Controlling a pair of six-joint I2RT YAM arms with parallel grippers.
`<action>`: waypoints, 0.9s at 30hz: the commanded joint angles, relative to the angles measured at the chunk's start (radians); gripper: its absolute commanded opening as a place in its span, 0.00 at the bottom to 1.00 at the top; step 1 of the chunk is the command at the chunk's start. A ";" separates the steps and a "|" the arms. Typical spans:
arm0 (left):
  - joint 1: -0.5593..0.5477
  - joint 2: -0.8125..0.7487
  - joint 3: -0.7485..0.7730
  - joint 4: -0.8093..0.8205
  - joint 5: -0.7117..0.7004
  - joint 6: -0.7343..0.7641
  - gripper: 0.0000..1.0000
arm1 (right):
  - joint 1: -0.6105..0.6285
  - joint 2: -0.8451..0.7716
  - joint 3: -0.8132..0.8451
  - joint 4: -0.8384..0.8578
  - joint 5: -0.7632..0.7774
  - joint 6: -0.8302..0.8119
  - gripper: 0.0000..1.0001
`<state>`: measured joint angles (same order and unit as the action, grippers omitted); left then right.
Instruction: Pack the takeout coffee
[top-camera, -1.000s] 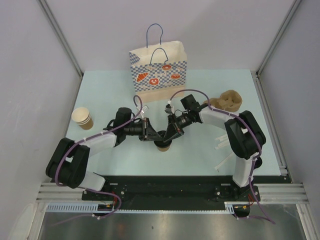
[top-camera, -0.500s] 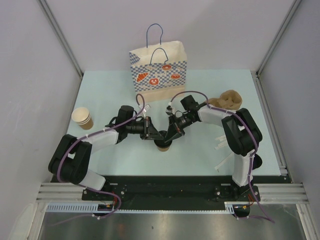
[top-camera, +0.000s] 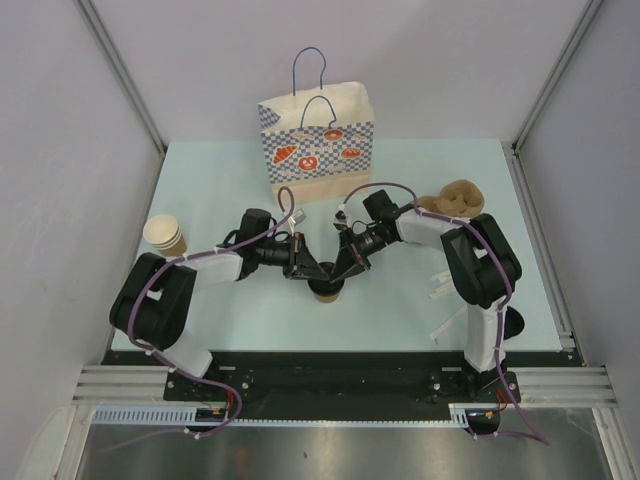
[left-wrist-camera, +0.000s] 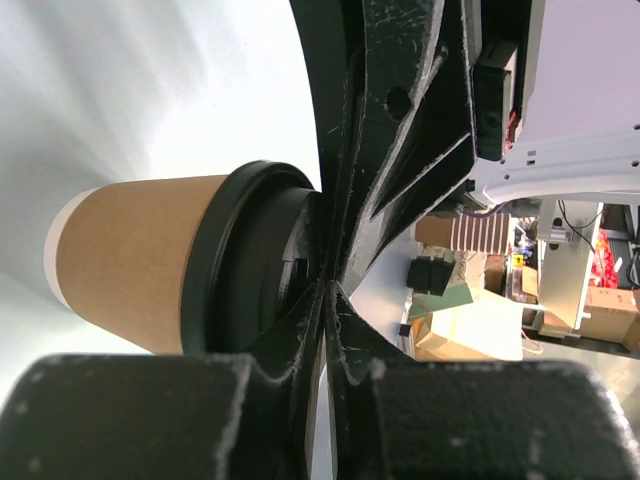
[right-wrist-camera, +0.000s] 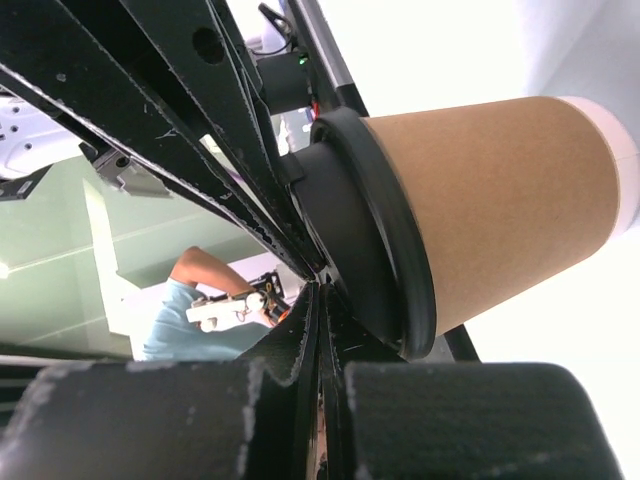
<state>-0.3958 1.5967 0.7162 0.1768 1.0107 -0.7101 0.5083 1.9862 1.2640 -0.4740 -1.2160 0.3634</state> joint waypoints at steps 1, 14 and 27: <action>0.009 0.089 -0.032 -0.056 -0.161 0.074 0.11 | -0.010 0.060 -0.015 -0.011 0.217 -0.035 0.00; 0.015 0.082 -0.024 -0.010 -0.133 0.060 0.11 | 0.016 0.066 -0.017 -0.032 0.285 -0.090 0.00; 0.006 -0.187 -0.006 0.159 0.003 -0.063 0.13 | 0.047 -0.159 -0.014 0.086 0.023 0.001 0.01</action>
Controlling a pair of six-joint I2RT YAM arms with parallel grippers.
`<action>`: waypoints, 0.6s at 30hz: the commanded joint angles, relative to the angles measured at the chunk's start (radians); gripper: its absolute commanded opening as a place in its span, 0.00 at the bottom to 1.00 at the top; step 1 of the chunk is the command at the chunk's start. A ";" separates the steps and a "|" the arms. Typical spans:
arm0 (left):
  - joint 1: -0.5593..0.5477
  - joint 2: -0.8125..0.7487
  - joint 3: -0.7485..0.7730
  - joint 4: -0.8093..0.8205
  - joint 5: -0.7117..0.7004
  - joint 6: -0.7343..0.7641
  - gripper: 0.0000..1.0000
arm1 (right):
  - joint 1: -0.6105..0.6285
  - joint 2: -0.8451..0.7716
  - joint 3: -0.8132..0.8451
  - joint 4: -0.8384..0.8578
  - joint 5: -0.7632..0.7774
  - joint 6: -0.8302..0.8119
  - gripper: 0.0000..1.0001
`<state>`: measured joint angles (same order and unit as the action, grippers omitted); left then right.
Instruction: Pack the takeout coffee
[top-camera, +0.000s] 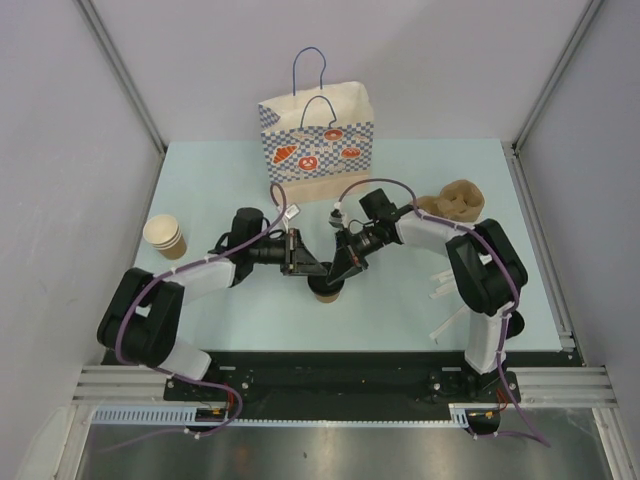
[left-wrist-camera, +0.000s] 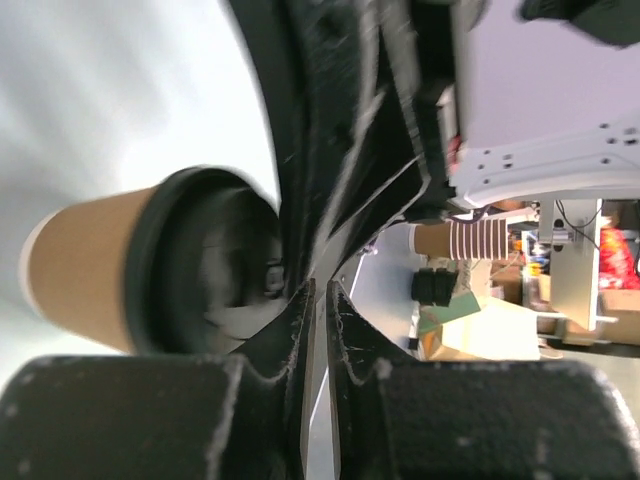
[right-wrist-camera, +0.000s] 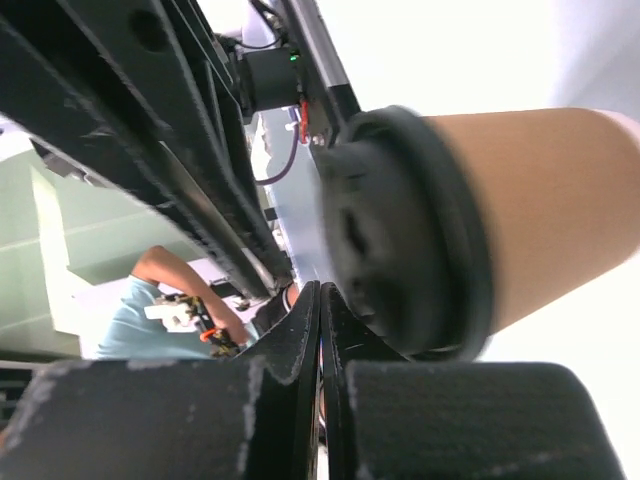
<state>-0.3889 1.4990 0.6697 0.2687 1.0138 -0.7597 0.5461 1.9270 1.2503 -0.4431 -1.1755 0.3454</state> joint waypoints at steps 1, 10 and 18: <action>0.001 -0.100 0.048 0.063 -0.003 -0.010 0.13 | 0.009 -0.115 0.000 0.079 -0.044 0.030 0.02; 0.010 -0.025 0.077 0.056 -0.055 -0.018 0.12 | 0.043 -0.137 -0.003 0.000 -0.021 -0.028 0.01; 0.013 0.075 0.070 0.067 -0.083 -0.004 0.11 | 0.054 -0.053 -0.005 0.021 0.025 -0.036 0.00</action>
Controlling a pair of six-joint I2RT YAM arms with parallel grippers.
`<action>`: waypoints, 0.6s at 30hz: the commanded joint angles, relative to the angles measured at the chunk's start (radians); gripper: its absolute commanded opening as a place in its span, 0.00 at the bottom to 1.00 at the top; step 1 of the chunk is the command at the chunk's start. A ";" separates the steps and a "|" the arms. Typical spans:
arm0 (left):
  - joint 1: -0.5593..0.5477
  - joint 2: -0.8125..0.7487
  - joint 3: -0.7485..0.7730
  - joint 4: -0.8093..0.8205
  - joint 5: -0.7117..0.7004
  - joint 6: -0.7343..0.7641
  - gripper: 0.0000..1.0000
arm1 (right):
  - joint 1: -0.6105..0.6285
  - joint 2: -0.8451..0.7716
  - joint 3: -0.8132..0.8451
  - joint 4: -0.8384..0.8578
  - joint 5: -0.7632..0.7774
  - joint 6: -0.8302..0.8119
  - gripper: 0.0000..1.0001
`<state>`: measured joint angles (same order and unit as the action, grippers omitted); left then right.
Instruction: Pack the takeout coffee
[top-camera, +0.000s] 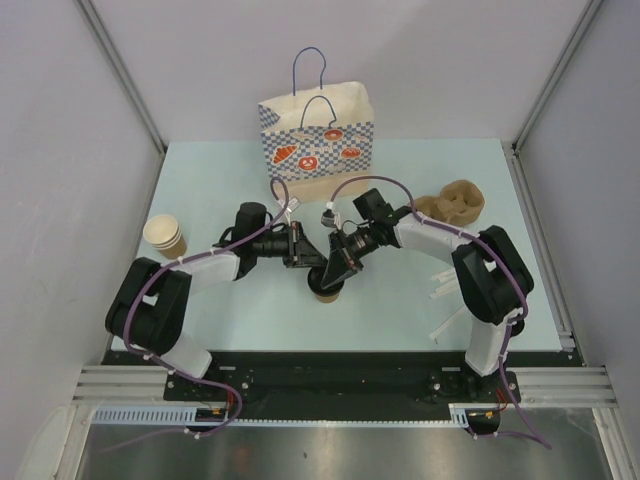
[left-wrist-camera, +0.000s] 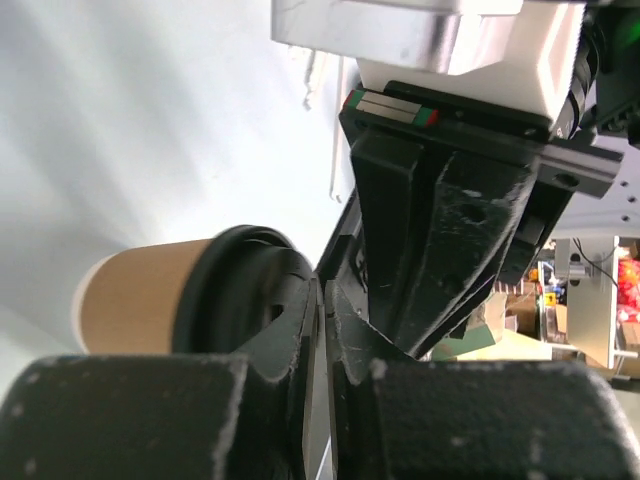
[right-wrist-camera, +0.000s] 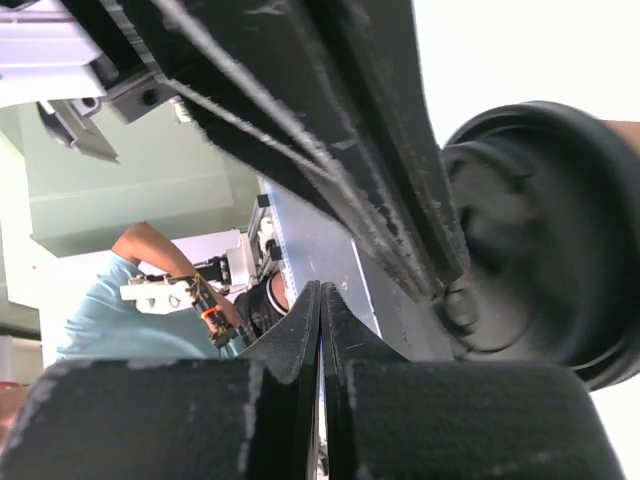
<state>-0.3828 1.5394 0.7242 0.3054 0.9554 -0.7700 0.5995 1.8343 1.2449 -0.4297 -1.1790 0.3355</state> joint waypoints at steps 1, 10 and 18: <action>0.007 0.040 0.009 0.028 -0.027 0.009 0.11 | -0.001 0.051 -0.001 0.019 0.035 -0.029 0.00; 0.015 0.091 0.006 0.003 -0.049 0.029 0.11 | -0.004 0.082 -0.048 0.049 0.134 -0.058 0.00; 0.018 0.096 -0.019 0.006 -0.052 0.028 0.11 | -0.010 0.125 -0.090 0.045 0.222 -0.087 0.00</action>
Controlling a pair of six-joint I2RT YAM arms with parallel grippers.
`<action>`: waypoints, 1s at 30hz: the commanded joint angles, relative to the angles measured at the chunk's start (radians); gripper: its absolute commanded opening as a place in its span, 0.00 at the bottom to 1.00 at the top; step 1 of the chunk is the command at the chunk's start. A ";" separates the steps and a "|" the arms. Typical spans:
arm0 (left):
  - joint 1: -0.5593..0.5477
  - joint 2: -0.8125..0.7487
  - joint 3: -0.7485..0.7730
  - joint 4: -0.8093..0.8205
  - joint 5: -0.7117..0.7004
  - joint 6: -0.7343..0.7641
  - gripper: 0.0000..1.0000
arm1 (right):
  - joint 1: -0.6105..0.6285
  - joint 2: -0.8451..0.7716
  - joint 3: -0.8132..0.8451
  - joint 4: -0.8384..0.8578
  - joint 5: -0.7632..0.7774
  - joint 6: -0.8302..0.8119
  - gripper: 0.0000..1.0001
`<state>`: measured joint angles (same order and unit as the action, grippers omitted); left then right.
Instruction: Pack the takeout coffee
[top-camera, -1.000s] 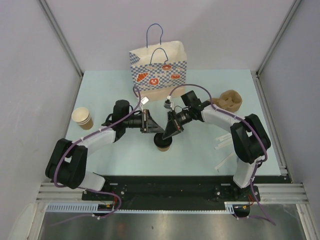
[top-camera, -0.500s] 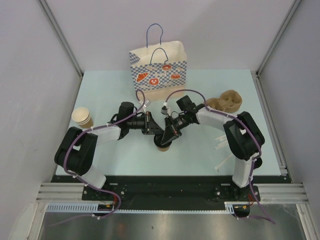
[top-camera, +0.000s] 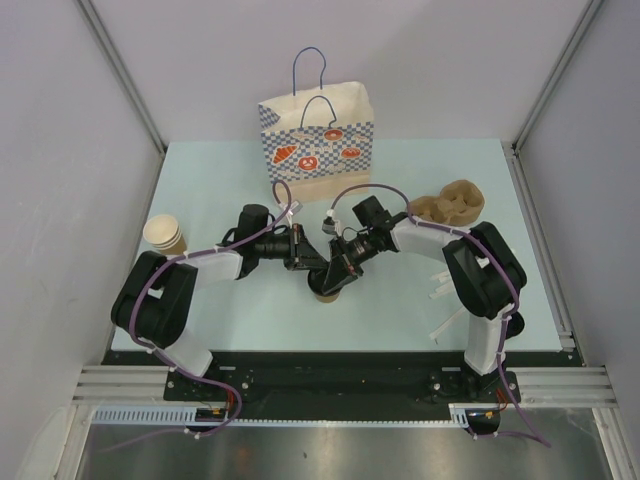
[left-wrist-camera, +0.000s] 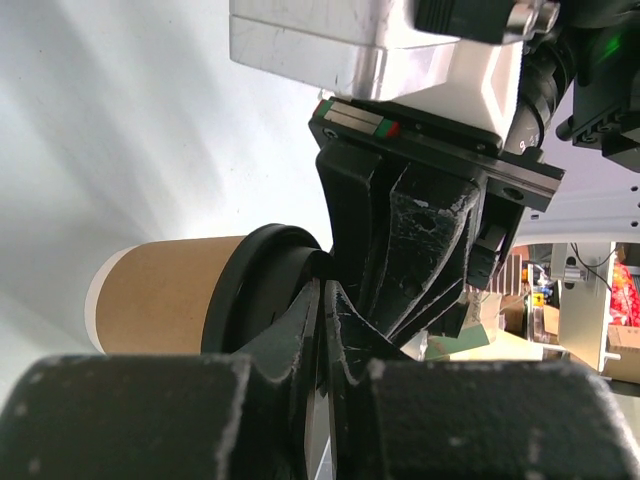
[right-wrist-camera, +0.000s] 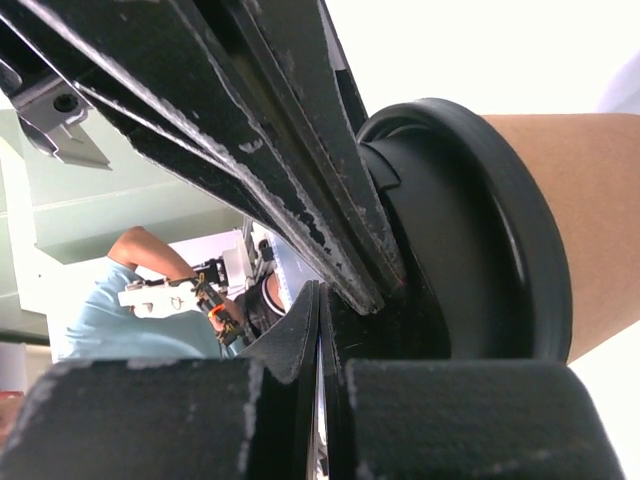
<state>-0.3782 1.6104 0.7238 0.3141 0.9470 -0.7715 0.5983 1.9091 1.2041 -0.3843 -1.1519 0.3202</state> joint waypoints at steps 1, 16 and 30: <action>0.012 0.026 -0.021 -0.006 -0.042 0.034 0.11 | -0.012 0.053 -0.064 -0.004 0.202 -0.085 0.00; 0.012 0.098 -0.050 -0.030 -0.070 0.071 0.09 | -0.060 0.125 -0.095 0.042 0.213 -0.055 0.00; 0.001 -0.021 -0.069 -0.035 -0.059 0.077 0.09 | -0.054 0.079 -0.118 0.041 0.261 -0.072 0.00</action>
<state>-0.3702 1.6028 0.6868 0.3706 0.9638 -0.7715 0.5632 1.9385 1.1488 -0.3206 -1.2633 0.3298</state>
